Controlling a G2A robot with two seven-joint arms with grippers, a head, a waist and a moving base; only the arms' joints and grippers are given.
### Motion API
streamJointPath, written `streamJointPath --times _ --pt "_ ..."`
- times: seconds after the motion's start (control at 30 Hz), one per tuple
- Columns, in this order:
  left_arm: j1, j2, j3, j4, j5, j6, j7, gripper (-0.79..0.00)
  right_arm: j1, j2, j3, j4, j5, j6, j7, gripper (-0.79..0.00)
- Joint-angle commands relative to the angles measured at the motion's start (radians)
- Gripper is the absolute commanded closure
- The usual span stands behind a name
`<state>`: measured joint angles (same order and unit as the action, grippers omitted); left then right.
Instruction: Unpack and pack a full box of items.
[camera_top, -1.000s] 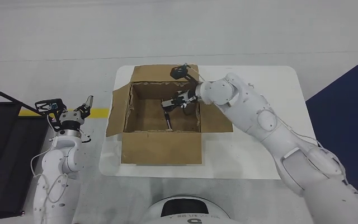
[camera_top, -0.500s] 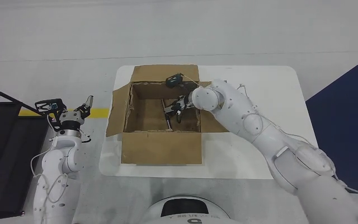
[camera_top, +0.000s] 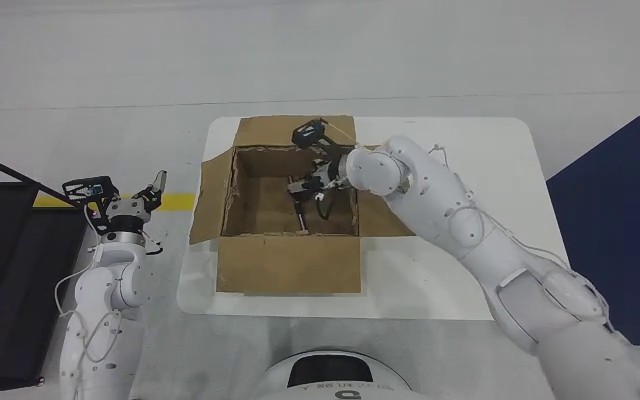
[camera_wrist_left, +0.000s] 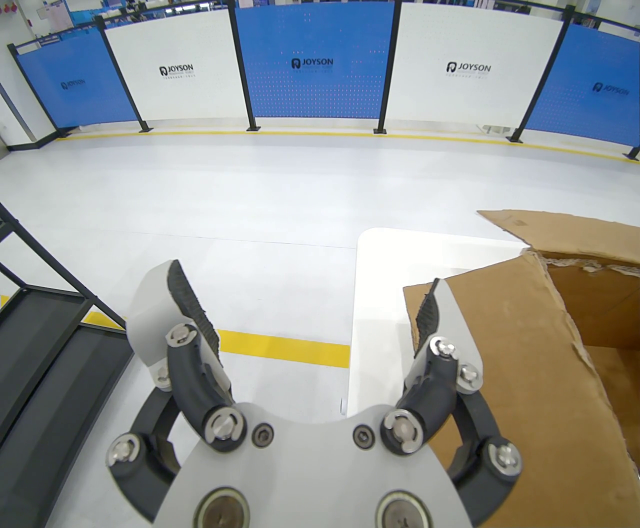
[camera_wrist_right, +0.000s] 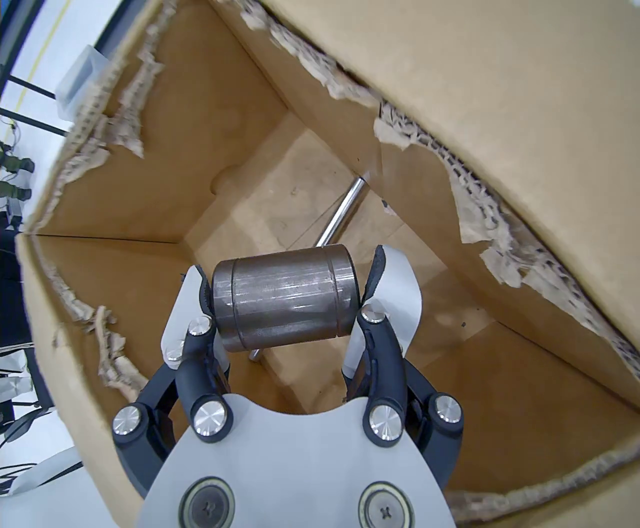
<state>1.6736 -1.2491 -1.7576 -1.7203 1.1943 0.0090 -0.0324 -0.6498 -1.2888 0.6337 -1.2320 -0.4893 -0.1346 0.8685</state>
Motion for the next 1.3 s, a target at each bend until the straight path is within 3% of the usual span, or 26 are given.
streamJointPath --times 0.0,0.2,0.23,0.3,0.37,0.6,0.73,0.87,1.1,1.27 --pt "0.0 0.0 0.0 0.0 0.0 0.0 0.0 -0.785 -0.039 0.025 0.052 -0.07 -0.011 -0.006 0.012 -0.662" --pt "0.0 0.0 0.0 0.0 0.0 0.0 0.0 -0.785 -0.14 0.071 0.148 -0.187 -0.063 0.005 0.047 -0.628" --pt "0.0 0.0 0.0 0.0 0.0 0.0 0.0 -0.785 -0.149 0.074 0.155 -0.197 -0.056 0.003 0.052 -0.643" --pt "0.0 0.0 0.0 0.0 0.0 0.0 0.0 -0.785 -0.163 0.08 0.189 -0.221 -0.009 -0.02 0.061 -0.754" --pt "0.0 0.0 0.0 0.0 0.0 0.0 0.0 -0.785 -0.184 0.094 0.253 -0.253 0.058 -0.055 0.067 -0.785" --pt "0.0 0.0 0.0 0.0 0.0 0.0 0.0 -0.785 -0.399 0.179 0.674 -0.404 0.344 -0.203 0.122 -0.785" --pt "0.0 0.0 0.0 0.0 0.0 0.0 0.0 -0.785 -0.571 0.217 0.924 -0.44 0.406 -0.204 0.126 -0.785" --pt "0.0 0.0 0.0 0.0 0.0 0.0 0.0 -0.785 -0.663 0.237 1.059 -0.423 0.393 -0.129 0.13 -0.785" --pt "0.0 0.0 0.0 0.0 0.0 0.0 0.0 -0.785 -0.714 0.256 1.116 -0.341 0.336 -0.001 0.2 -0.757" --pt "0.0 0.0 0.0 0.0 0.0 0.0 0.0 -0.785 -0.645 0.262 1.039 -0.282 0.199 0.13 0.223 -0.61"
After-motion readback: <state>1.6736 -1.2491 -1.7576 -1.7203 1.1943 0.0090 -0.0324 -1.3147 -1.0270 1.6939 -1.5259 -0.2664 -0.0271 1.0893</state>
